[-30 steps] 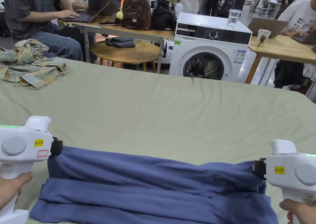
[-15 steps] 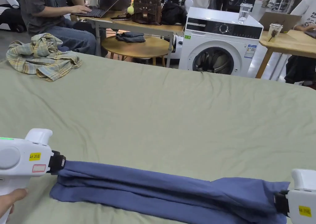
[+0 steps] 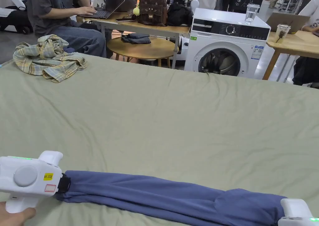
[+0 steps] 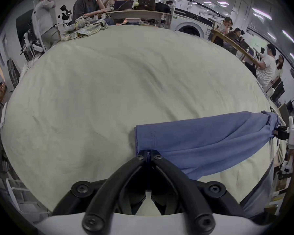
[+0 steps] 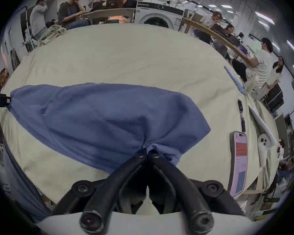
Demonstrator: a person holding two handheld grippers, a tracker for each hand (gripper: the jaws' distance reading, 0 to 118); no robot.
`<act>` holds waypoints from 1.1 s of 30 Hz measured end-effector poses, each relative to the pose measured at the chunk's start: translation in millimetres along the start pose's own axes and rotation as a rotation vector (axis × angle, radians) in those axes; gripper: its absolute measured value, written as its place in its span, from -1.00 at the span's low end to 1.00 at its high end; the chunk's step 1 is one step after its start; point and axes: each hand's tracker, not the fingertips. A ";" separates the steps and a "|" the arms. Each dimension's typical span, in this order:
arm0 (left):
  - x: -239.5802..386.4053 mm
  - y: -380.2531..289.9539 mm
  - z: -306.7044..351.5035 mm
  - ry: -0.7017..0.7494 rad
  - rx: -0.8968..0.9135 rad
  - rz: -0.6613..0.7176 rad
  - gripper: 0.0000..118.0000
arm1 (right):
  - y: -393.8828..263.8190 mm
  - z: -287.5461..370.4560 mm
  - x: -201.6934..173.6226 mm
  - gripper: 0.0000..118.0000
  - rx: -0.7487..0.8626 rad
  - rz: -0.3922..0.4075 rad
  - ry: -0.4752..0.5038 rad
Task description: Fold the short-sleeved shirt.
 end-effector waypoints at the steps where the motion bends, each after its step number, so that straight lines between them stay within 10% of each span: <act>1: 1.9 2.2 1.7 0.005 -0.003 0.006 -1.00 | 0.4 3.4 -0.5 -1.00 0.002 0.001 -0.004; 5: 19.0 9.7 13.8 0.053 0.036 -0.001 -0.51 | 12.7 28.3 -2.3 -0.05 0.068 -0.025 -0.058; 13: 78.1 29.3 44.7 0.009 0.364 -0.091 -0.43 | 46.5 81.5 -37.5 -0.05 0.449 -0.133 -0.027; 20: 123.3 29.2 61.3 0.082 0.766 -0.149 -0.44 | 66.1 90.0 -107.1 -0.09 0.841 -0.187 -0.016; 23: 135.4 27.4 70.4 0.107 0.876 -0.167 -0.63 | 73.7 94.2 -127.6 -0.75 0.910 -0.216 -0.027; 26: 141.6 26.6 77.7 0.155 0.925 -0.168 -1.00 | 80.7 95.6 -140.0 -1.00 0.934 -0.228 -0.014; 33: 117.2 33.3 88.7 0.130 0.839 -0.132 -1.00 | 94.1 99.0 -159.8 -1.00 0.941 -0.181 0.012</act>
